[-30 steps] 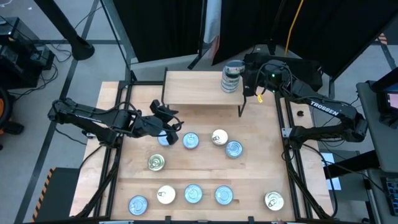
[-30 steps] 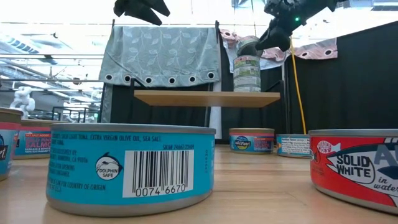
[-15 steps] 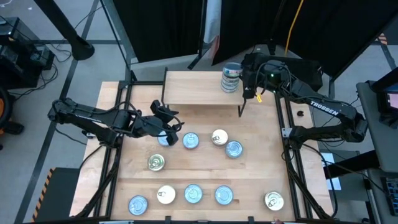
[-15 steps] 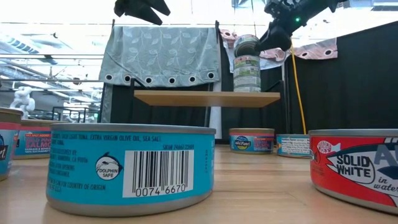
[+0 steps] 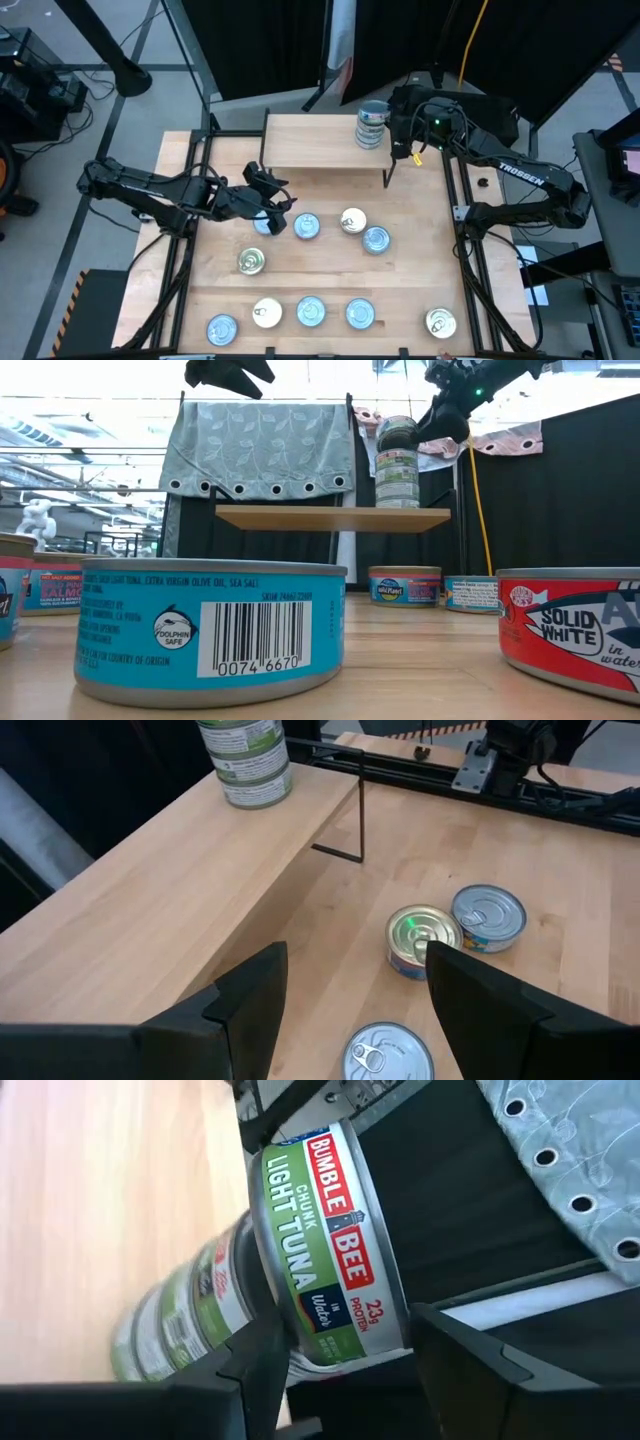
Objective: Stack canned seafood by type on shelf
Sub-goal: Stack the green tuna can on top of the other green tuna cans on the shelf, then put the blue tuna can on the shelf
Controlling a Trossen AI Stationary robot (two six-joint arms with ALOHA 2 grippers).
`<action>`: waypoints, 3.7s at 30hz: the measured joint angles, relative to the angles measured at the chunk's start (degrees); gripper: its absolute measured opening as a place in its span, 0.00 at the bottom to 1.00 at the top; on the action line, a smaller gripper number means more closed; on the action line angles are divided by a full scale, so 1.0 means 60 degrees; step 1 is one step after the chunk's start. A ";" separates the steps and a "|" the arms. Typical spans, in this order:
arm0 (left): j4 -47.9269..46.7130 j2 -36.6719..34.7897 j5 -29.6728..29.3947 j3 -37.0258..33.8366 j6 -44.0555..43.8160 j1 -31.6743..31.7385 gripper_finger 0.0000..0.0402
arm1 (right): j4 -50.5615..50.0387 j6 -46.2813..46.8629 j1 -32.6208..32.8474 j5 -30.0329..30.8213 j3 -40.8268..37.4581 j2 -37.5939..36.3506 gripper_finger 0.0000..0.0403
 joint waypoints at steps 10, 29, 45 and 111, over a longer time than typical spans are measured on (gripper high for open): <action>-0.0011 0.0000 0.0005 0.0000 -0.0214 0.0000 0.59 | -0.0535 0.0858 -0.0091 0.0082 0.0000 0.0004 0.56; 0.0340 0.0407 0.0705 0.0007 -0.0008 0.0063 0.59 | -0.0702 0.2600 -0.0091 -0.0159 0.0660 0.0016 0.63; 0.0979 0.0506 0.0971 0.0004 0.0307 0.0124 0.59 | -0.1442 0.3270 -0.0204 0.0379 0.1264 0.0914 0.63; -0.1768 0.3522 0.0183 -0.0155 -0.3361 -0.3161 0.59 | -0.0795 1.3918 0.7587 -0.0121 -0.5851 -0.1634 0.63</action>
